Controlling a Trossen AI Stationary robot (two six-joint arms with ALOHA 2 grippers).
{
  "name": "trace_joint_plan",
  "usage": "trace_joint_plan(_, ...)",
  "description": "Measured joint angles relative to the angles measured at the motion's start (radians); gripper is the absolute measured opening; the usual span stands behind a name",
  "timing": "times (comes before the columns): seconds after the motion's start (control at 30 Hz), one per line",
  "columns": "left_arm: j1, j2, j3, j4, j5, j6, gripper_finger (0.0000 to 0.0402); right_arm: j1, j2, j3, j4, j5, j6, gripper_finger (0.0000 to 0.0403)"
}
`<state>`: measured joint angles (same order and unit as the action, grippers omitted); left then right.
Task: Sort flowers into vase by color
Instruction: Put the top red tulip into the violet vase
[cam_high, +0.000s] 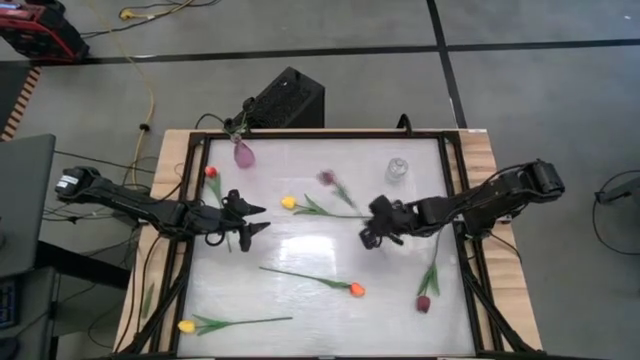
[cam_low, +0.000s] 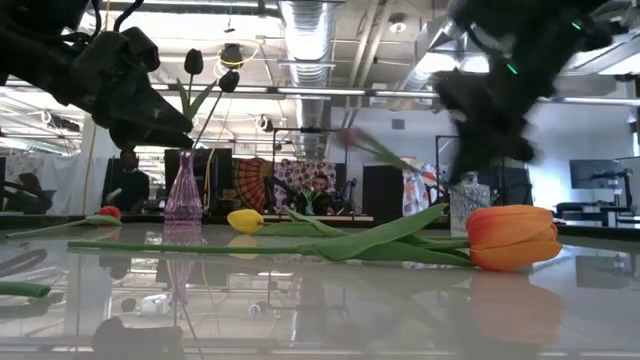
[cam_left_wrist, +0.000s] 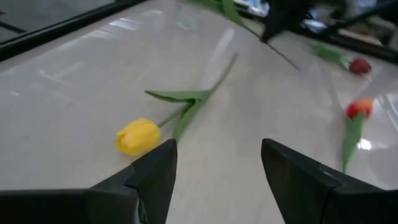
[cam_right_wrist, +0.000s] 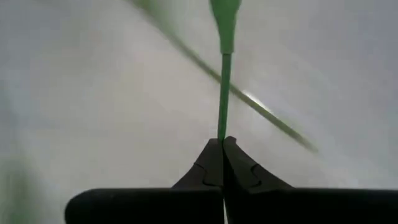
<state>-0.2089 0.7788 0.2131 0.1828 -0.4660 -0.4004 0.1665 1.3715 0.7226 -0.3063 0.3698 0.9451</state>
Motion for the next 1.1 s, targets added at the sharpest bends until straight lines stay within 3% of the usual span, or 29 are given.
trace_joint_plan(0.13, 0.0, 0.0, 0.0, 0.01, -0.051, -0.042, 0.0222, -0.017, -0.017, 0.005, 0.389, 0.032, -0.291, 0.0015)
trace_joint_plan(0.23, 0.0, 0.0, 0.0, 0.028, -0.055, -0.064, 0.0222, -0.036, 0.007, 0.004, 0.607, -0.015, -0.445, 0.0015)
trace_joint_plan(0.33, 0.0, 0.001, 0.0, 0.087, -0.054, -0.067, 0.0222, -0.057, 0.041, 0.004, 0.815, -0.076, -0.542, 0.0015)
trace_joint_plan(0.57, 0.0, 0.1, 0.0, 0.408, 0.029, -0.012, 0.0222, -0.106, 0.216, 0.02, 1.235, -0.248, -0.638, 0.0015)
trace_joint_plan(0.77, 0.001, 0.246, 0.004, 0.652, 0.052, 0.035, 0.0222, -0.124, 0.362, 0.169, 1.256, -0.359, -0.664, 0.0015)
trace_joint_plan(1.1, 0.01, 0.365, 0.102, 0.676, 0.117, 0.102, 0.0222, -0.13, 0.451, 0.377, 1.122, -0.436, -0.737, 0.0016)
